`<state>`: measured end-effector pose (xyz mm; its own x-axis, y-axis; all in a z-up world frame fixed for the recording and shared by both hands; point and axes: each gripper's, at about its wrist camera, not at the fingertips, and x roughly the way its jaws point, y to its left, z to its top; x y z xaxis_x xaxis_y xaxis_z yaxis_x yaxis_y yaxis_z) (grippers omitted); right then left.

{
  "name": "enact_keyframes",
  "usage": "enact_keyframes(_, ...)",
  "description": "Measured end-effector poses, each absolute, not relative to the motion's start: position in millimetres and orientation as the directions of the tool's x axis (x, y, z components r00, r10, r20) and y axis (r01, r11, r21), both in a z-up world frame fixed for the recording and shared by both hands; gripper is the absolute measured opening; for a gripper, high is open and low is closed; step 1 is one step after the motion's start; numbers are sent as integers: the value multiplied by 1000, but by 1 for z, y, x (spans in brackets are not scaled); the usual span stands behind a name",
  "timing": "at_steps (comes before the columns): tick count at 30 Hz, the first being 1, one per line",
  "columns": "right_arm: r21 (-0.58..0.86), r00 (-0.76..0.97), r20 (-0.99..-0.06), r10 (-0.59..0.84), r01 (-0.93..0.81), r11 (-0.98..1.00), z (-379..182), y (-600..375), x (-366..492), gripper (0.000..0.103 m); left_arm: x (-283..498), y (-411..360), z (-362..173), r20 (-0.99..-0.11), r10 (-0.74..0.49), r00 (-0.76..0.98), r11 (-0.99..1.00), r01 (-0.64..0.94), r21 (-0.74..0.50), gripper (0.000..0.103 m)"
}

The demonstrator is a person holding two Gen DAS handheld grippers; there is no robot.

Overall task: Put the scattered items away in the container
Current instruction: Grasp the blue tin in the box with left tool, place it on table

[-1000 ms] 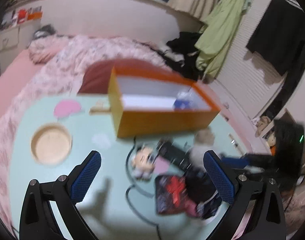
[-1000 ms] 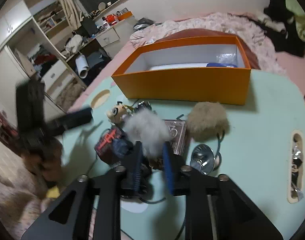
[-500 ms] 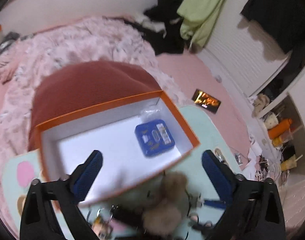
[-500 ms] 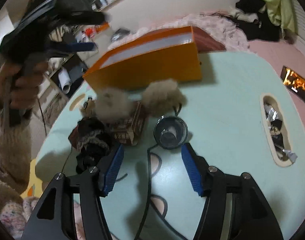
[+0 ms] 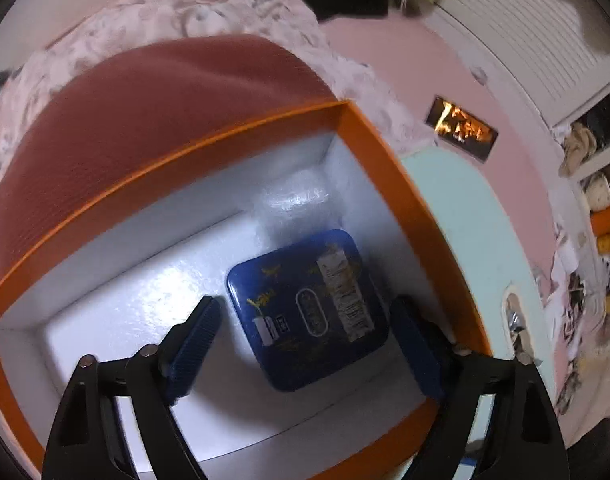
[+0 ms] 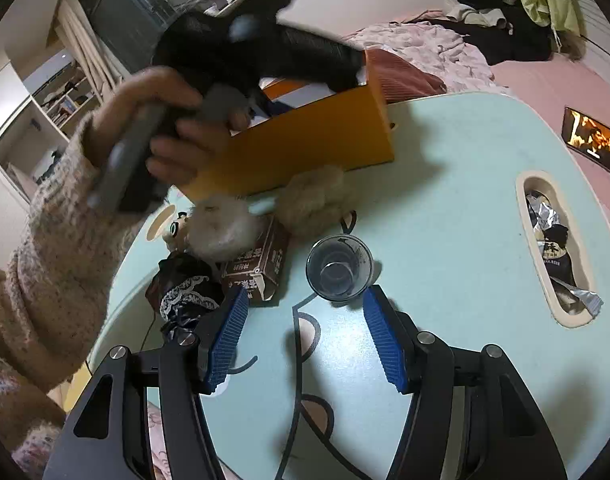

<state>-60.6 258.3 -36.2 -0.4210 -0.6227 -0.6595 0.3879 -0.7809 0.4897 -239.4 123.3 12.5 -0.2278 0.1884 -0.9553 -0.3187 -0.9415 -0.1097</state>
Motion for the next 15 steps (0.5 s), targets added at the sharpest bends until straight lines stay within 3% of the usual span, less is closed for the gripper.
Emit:
enact_keyframes(3,503,-421,-651,-631,382,-775,-36,261,-57,61,-237,111,14,-961,183,-209,-945,-305,-114,66)
enact_keyframes(10,531,-414,-639,-649,372,-761,-37,265,-60,61,-229,83,17,-954,193,-229,-949,-290,-123,66)
enact_keyframes(15,537,-412,-636,-652,370,-758,-38,265,-60,61,-222,59,36,-920,267,-287,-947,-256,-195,66)
